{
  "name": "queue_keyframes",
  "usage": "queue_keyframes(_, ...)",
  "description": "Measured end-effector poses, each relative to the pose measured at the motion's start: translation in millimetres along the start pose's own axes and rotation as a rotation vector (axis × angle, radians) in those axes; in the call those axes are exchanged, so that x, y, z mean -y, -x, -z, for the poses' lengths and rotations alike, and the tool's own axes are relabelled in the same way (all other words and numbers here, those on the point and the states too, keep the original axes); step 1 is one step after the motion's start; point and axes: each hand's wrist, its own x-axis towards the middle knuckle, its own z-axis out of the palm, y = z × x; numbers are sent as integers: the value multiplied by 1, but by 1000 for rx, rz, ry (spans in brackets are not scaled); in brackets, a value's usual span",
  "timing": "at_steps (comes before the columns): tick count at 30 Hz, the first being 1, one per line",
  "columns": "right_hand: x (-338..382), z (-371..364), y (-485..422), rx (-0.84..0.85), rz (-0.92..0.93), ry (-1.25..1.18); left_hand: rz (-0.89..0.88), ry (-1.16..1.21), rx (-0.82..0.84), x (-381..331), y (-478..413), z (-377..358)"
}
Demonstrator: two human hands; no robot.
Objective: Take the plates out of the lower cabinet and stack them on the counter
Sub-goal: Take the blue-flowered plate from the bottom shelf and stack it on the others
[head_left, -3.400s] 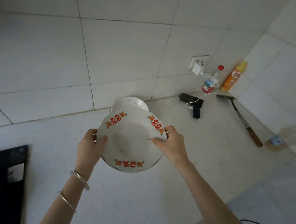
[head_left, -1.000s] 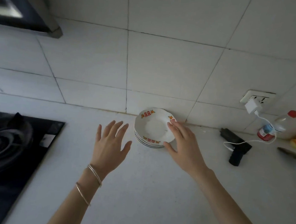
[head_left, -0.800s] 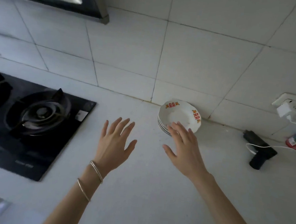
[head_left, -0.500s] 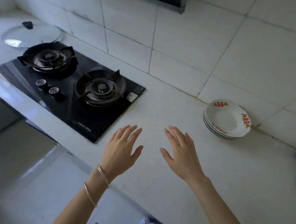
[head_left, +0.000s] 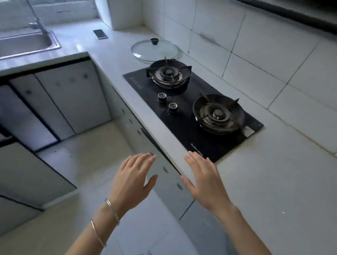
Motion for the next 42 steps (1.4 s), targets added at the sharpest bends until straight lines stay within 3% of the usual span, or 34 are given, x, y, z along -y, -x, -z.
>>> queue_keyframes(7,82,-32,-75,37,235,-11,243,-32,-111,96,34,33)
queue_keyframes(16,133,-74,-160,111,439,2,430,-32,-168,165,35,40)
queue_keyframes(30,178,-137,-378,201,676,-76,649,-78,-204,288,-75,49)
queue_keyframes(42,238,-198,-502,260,809,-87,824,-54,-186,401,-118,46)
